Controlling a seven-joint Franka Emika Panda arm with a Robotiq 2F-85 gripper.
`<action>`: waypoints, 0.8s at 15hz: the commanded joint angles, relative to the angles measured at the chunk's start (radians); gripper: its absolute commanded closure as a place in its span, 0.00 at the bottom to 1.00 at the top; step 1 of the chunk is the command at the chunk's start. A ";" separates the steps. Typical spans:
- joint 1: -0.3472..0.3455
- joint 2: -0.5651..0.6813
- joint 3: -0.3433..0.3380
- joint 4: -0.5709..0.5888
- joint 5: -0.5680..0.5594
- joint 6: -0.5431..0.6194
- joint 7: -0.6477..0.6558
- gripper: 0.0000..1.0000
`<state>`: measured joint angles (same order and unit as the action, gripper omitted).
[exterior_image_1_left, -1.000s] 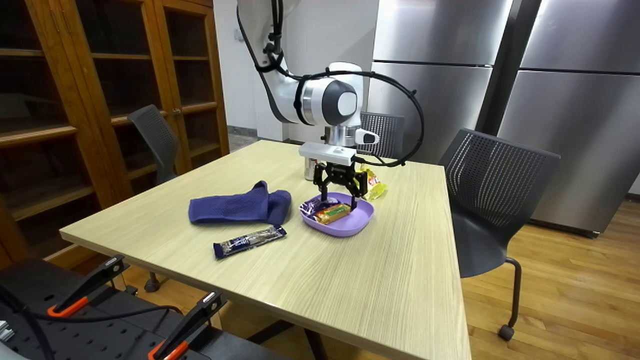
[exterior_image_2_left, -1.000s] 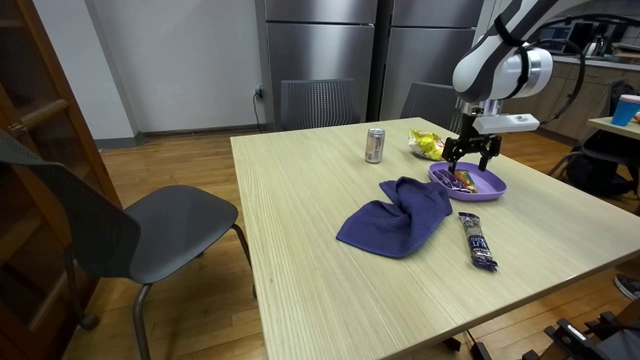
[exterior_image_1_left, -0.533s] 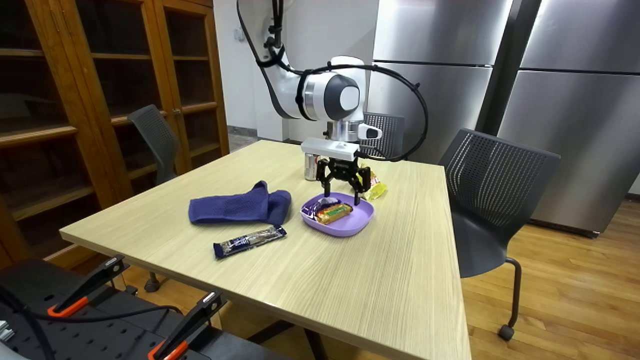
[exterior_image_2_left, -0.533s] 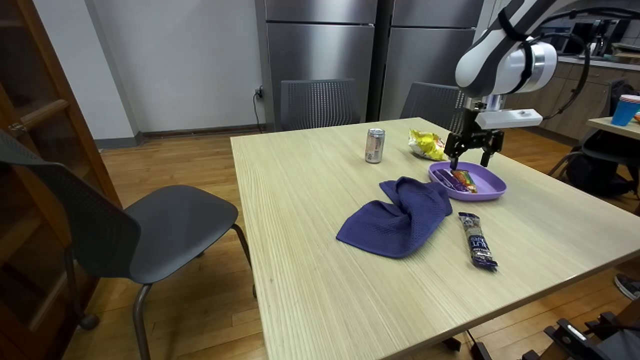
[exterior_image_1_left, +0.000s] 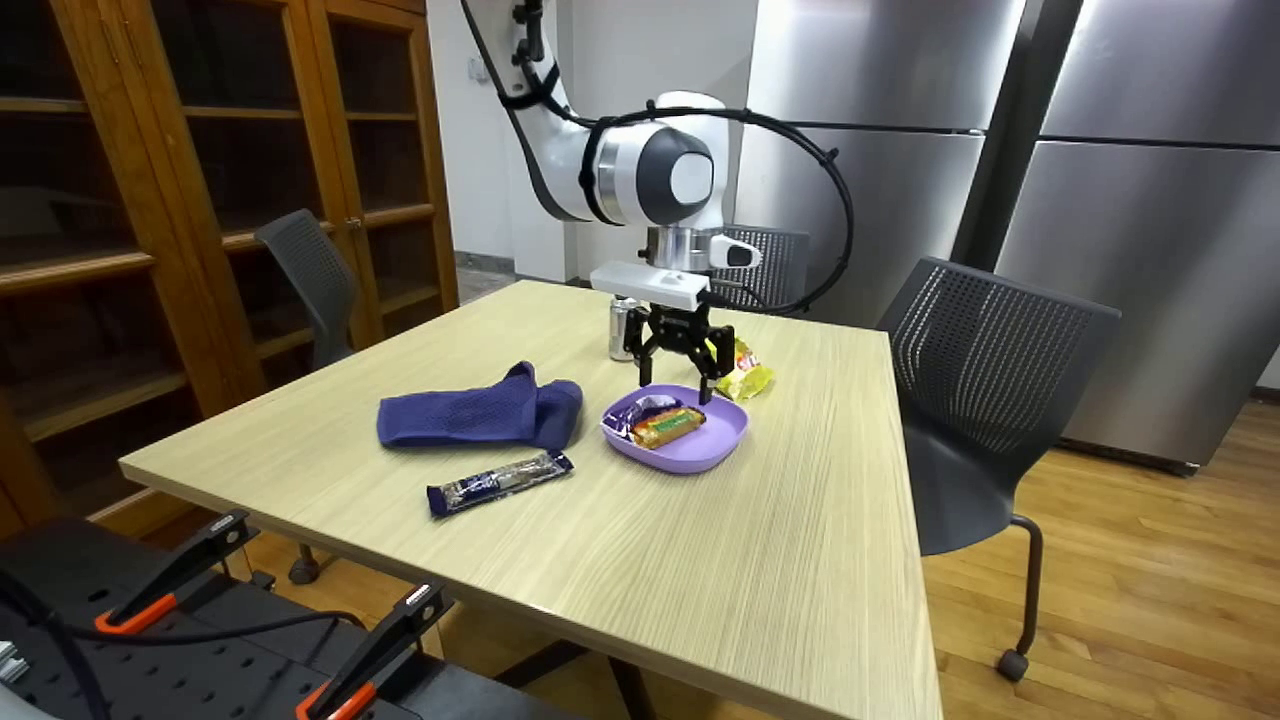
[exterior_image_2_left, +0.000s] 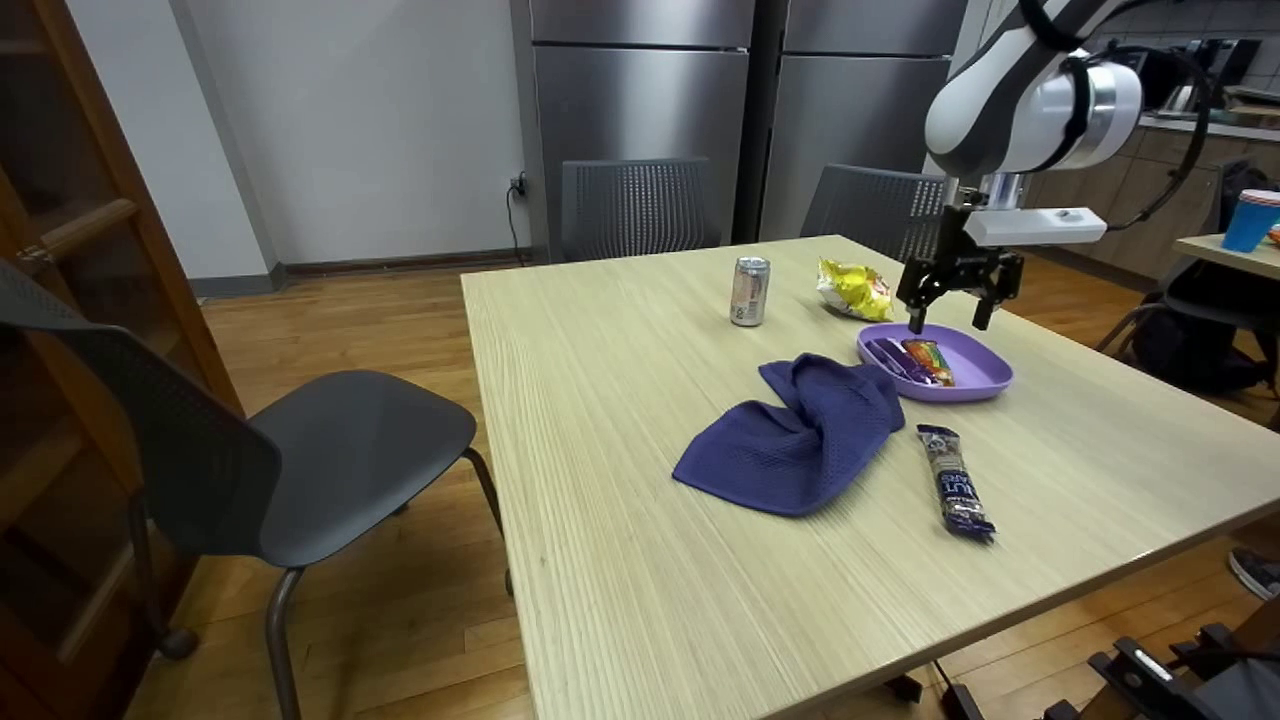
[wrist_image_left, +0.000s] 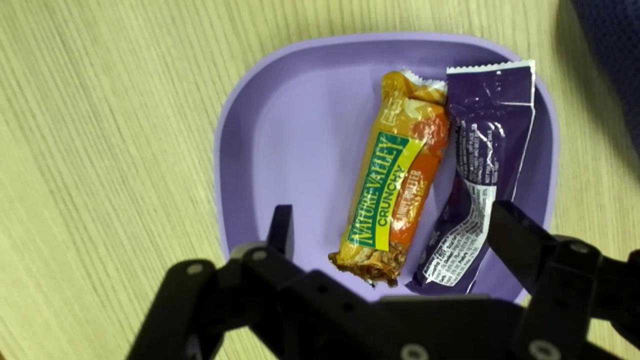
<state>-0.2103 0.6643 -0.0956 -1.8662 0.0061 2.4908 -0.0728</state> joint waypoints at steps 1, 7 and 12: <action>0.013 -0.104 0.000 -0.124 0.035 0.018 0.043 0.00; 0.046 -0.198 -0.011 -0.261 0.045 0.051 0.096 0.00; 0.076 -0.262 -0.013 -0.367 0.042 0.092 0.144 0.00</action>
<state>-0.1638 0.4807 -0.0967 -2.1339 0.0445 2.5467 0.0305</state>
